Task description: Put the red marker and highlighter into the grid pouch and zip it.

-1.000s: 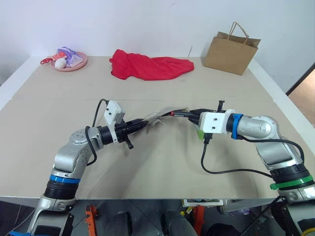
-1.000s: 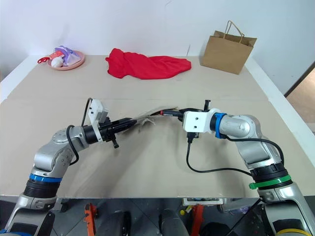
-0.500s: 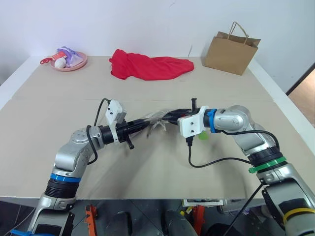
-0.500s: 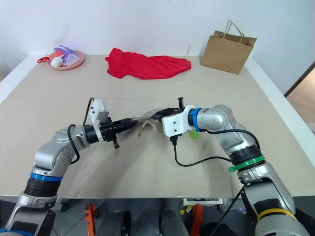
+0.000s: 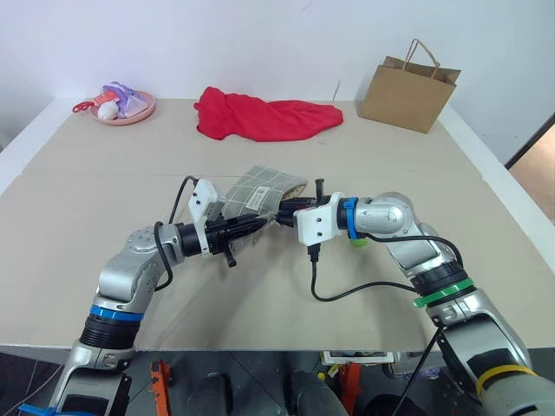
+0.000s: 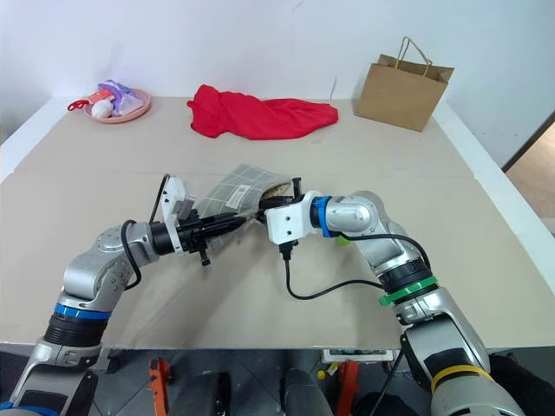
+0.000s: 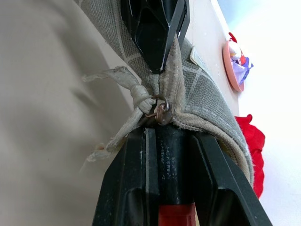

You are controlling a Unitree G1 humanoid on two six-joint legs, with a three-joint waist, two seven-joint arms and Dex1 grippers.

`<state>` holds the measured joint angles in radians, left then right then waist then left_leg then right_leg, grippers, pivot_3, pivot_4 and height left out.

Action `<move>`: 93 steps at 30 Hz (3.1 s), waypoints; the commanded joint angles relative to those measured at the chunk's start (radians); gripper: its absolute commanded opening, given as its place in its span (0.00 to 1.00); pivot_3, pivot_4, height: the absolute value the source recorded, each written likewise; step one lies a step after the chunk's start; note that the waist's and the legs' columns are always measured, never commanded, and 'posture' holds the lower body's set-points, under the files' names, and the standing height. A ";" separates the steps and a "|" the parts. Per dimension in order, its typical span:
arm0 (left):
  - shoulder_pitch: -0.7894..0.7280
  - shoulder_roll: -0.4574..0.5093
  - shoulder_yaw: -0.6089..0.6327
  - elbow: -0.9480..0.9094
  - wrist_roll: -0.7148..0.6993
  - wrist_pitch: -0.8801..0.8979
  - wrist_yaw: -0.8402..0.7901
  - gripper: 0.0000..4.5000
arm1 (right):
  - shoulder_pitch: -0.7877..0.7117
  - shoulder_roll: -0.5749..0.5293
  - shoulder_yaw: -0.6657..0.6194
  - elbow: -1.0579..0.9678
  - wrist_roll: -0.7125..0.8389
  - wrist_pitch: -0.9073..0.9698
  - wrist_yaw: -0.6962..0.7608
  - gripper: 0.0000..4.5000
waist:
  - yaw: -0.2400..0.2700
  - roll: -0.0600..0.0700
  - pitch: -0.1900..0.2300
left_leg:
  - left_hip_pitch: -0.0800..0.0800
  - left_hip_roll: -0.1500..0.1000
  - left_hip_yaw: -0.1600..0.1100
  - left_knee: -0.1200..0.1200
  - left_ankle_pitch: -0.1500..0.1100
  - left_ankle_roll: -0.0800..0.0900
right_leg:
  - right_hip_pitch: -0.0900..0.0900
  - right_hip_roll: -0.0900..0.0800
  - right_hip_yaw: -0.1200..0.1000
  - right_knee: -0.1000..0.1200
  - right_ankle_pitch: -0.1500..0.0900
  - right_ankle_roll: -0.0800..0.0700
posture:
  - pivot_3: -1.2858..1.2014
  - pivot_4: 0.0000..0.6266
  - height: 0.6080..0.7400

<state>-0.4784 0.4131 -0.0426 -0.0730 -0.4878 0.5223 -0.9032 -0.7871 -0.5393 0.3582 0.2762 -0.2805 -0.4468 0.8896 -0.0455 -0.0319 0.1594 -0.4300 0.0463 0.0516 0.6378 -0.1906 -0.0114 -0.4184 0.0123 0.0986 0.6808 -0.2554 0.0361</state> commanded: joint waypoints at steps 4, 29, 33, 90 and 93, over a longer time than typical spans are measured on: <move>-0.023 -0.004 0.019 -0.029 -0.015 -0.011 0.009 0.00 | -0.015 -0.063 0.001 0.030 -0.019 -0.135 -0.001 0.14 | 0.000 0.000 0.000 | 0.000 0.000 0.000 0.000 0.000 0.000 | 0.000 0.000 0.000 0.000 0.000 -0.001 | 0.52 0.24 1.00; -0.018 -0.006 -0.008 -0.071 -0.074 0.041 -0.030 0.00 | -0.073 -0.073 -0.022 0.065 0.040 -0.129 0.004 0.14 | -0.001 0.000 0.000 | 0.001 -0.001 0.000 0.000 0.000 0.000 | 0.001 -0.001 0.001 0.000 0.000 0.000 | 0.52 0.24 1.00; -0.018 -0.012 -0.009 -0.079 -0.074 0.049 -0.027 0.00 | -0.052 -0.077 -0.019 0.050 0.033 -0.139 0.011 0.14 | -0.001 0.000 0.000 | 0.001 0.000 0.000 0.000 0.000 0.000 | 0.001 0.000 0.000 0.000 0.000 0.000 | 0.52 0.24 1.00; 0.001 -0.063 0.083 0.016 -0.192 0.096 -0.009 0.00 | 0.218 -0.059 -0.399 -0.299 0.579 1.368 -0.283 0.99 | 0.000 0.000 0.000 | 0.003 0.000 0.000 -0.001 0.000 0.000 | 0.003 0.001 0.001 0.001 0.000 0.000 | 0.52 0.24 1.00; 0.000 -0.067 0.082 0.014 -0.192 0.097 -0.004 0.00 | 0.210 0.005 -0.419 -0.281 0.576 1.491 -0.377 0.99 | -0.001 0.000 -0.001 | 0.002 0.000 -0.001 -0.001 0.000 0.000 | 0.002 0.000 0.001 0.000 -0.001 0.001 | 0.52 0.24 1.00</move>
<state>-0.4781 0.3407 0.0288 -0.0469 -0.6771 0.6300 -0.9085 -0.5598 -0.5462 -0.0211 0.0195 0.2907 0.9844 0.5637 -0.0469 -0.0323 0.1588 -0.4283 0.0459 0.0513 0.6373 -0.1907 -0.0114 -0.4163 0.0123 0.0992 0.6808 -0.2562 0.0369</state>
